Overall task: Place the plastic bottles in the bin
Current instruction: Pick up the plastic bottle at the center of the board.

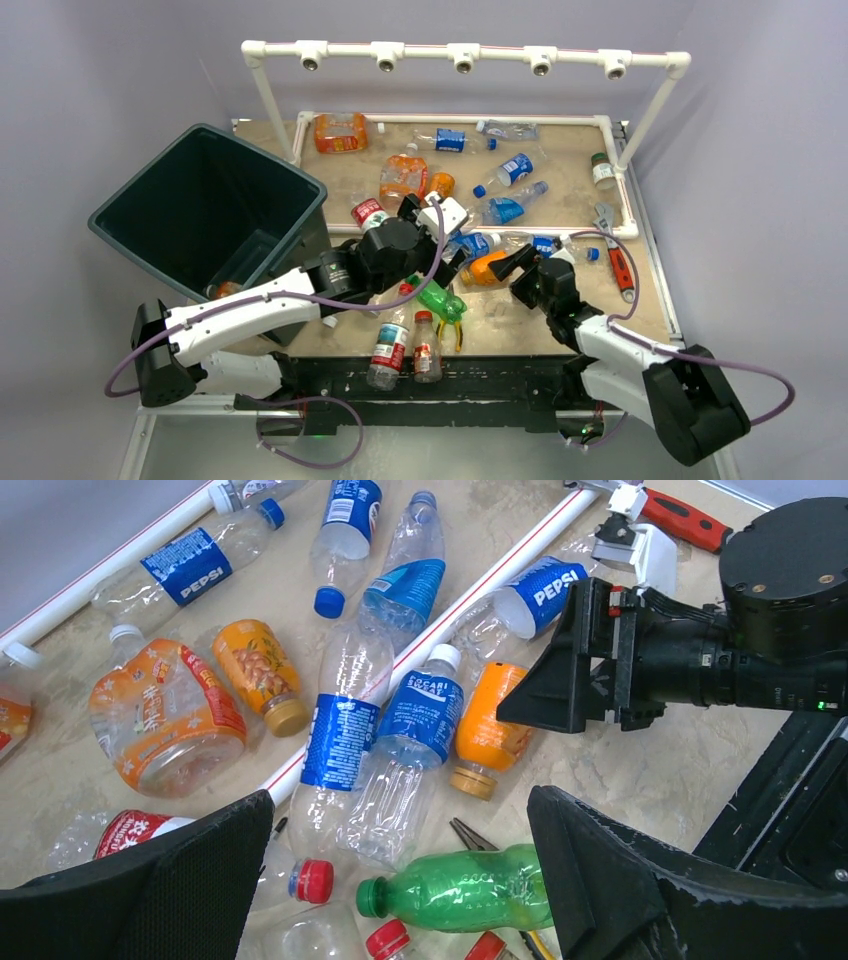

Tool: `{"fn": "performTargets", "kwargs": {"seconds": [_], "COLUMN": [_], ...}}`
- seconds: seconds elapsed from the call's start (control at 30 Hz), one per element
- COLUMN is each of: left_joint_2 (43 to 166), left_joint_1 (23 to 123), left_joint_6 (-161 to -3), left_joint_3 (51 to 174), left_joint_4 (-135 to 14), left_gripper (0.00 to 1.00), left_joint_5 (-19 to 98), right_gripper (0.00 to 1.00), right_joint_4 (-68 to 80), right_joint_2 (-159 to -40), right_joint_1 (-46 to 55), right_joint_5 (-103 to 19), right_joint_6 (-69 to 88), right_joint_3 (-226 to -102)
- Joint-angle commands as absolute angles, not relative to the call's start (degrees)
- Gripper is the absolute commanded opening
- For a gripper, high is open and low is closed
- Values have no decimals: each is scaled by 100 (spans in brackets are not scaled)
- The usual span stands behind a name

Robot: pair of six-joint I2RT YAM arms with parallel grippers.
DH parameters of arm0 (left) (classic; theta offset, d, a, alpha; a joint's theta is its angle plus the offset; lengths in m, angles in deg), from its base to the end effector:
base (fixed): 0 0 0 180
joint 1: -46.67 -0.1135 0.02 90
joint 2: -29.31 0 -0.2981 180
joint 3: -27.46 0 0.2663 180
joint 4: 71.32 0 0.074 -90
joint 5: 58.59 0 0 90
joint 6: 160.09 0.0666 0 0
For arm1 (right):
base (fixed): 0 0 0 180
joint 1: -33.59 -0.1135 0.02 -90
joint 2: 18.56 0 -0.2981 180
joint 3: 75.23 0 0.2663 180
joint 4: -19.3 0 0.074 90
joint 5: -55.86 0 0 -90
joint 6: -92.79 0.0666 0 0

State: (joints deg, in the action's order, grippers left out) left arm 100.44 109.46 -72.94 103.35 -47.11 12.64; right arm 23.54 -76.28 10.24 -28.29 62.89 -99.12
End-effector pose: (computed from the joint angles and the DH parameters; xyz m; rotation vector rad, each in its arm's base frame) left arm 0.1646 -0.2732 0.3720 0.7590 1.7623 -0.4660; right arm 0.1900 0.0746 0.1480 0.7484 2.0475 0.7612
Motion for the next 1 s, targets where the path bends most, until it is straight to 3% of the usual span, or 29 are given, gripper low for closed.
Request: {"fn": "performTargets", "kwargs": {"seconds": [0.0,0.13,0.33,0.57,0.73,0.97], "left_joint_2": [9874,9867,9872,9915,9901,9771], "left_joint_1": [11033,11102,11211,11360,11413,11435], "left_joint_6": [-7149,-7110,-7160,-7092,-7105,-7174], "left_joint_3": [10267,10279,10284,10280,10295,10236], "left_joint_4": [-4928,-4887,-4904,-4866,-4871,-4981], "left_gripper": [99,99,99,99,99,99], "left_joint_5": [1084,1014,1098,887,886,847], "right_gripper": [88,82,81,57,41,36], "right_joint_4": [3372,3678,4128,4619,4156,2470], "right_joint_2": [-8023,-8216,-8642,-8941,-8093,-5874], "right_joint_1": [1014,1016,1013,1013,1015,1015], "right_joint_5": [-2972,-2940,-2969,-3182,-3140,-3106], "right_joint_6": [6550,6512,6503,6540,6287,5701], "right_joint_3": [-9789,-9767,-9774,-9665,-9568,-9745]}}
